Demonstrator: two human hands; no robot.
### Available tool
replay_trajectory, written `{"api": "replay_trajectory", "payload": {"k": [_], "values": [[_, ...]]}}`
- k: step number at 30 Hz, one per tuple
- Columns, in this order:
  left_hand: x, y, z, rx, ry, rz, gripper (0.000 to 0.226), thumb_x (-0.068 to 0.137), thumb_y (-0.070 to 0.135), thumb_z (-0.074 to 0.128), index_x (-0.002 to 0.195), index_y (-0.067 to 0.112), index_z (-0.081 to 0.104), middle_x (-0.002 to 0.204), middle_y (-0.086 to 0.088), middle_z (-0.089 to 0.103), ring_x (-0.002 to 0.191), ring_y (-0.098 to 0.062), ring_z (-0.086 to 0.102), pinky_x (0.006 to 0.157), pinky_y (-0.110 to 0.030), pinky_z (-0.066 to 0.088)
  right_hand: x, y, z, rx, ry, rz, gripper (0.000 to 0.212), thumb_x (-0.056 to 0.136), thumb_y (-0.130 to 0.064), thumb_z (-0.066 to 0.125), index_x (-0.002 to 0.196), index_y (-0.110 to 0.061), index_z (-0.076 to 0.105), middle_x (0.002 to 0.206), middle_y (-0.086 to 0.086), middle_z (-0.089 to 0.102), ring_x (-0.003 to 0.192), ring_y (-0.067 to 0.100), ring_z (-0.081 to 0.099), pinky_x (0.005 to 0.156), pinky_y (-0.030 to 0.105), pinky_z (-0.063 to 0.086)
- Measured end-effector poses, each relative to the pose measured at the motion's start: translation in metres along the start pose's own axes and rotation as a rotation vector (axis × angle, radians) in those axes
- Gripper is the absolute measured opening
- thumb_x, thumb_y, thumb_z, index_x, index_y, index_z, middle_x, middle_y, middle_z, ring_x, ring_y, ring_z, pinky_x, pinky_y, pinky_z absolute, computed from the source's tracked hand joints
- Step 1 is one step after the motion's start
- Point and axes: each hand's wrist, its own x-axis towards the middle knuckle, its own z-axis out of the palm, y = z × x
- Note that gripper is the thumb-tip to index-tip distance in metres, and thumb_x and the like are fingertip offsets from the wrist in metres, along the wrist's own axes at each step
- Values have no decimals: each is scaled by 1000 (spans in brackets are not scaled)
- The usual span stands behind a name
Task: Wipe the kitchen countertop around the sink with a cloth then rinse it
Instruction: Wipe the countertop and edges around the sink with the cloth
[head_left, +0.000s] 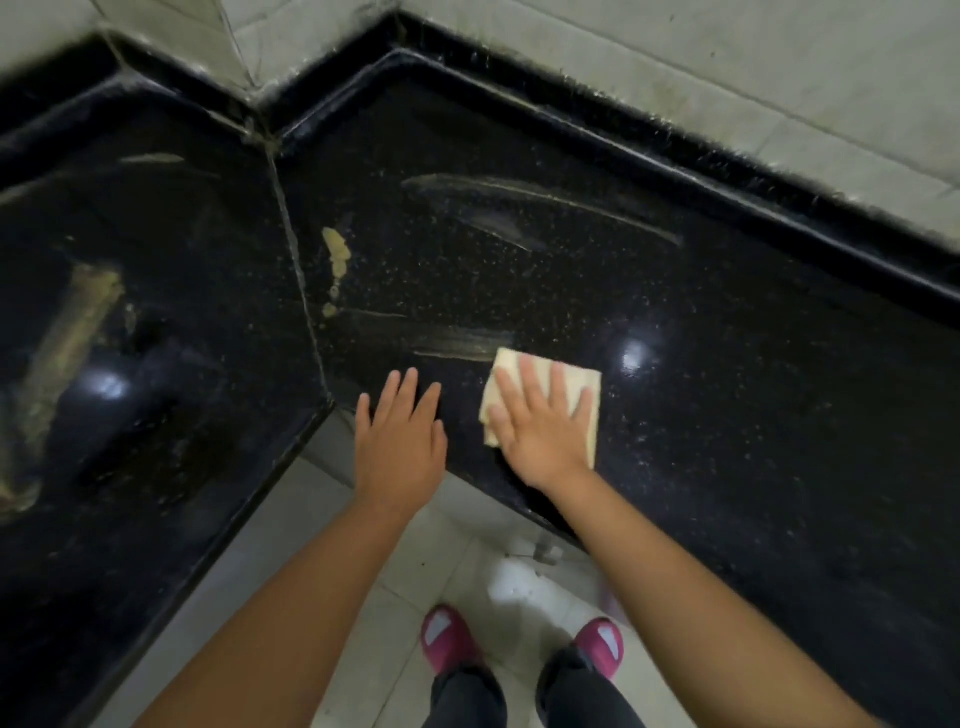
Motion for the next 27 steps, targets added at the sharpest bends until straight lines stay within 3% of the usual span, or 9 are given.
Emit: {"api": "replay_trajectory", "payload": {"k": [3,6,9,13,16,19,22,24,27], "values": [[-3,-11,6,30,-47,38,50,95,29,23,139,8,38,149,-14,31,139,-28,27,112,-44,23,-28,-5,23,-107,103,-168,71,84,-55,-15,146,-32,11,156,-5,13,144,24,1,112,50,-4],[-1,-18,16,25,-19,62,50,84,26,32,111,1,65,118,-19,63,107,-36,61,82,-51,50,-56,34,38,-160,90,-212,50,98,-46,1,135,-36,34,141,-9,45,138,21,23,109,42,5],[-2,-19,17,50,-38,92,51,93,27,24,109,5,66,115,-16,65,107,-32,63,83,-44,52,-79,98,35,-140,98,-133,47,97,-50,2,143,-45,11,155,-17,8,144,10,-3,113,35,-1],[-2,-24,18,49,-34,105,70,99,37,3,112,6,65,118,-15,64,118,-25,41,94,-36,27,-72,161,6,-47,146,231,74,72,-68,-20,140,-38,-14,153,-15,-13,144,12,-10,114,41,-2],[0,-22,10,81,-56,79,59,98,35,17,109,8,68,115,-14,66,117,-29,49,93,-39,39,-37,144,-22,99,75,423,52,97,-49,9,145,-37,-4,156,-9,-13,144,20,-14,115,50,-4],[0,-19,2,95,-163,60,49,82,32,35,104,6,70,110,-16,68,101,-35,65,74,-47,54,1,99,-30,123,53,305,50,100,-41,14,146,-36,-3,157,-7,-12,144,24,-14,112,53,-6],[5,-17,-11,144,-191,81,46,78,34,42,99,6,71,104,-18,68,91,-38,67,67,-49,54,5,55,-14,16,38,9,62,88,-54,-11,146,-37,2,157,-9,-8,144,24,-12,112,51,-10],[13,-10,-21,116,-127,81,32,82,28,55,98,6,71,105,-19,67,94,-39,64,75,-50,51,-12,51,-2,-102,64,-153,75,85,-57,-21,144,-34,20,155,-8,20,144,26,14,113,44,-6],[27,1,-20,53,-22,146,36,82,27,44,85,6,73,94,-16,68,88,-29,61,69,-45,53,-43,91,18,-132,48,-169,50,96,-50,0,128,-42,38,134,-15,53,129,20,35,110,38,1]]}}
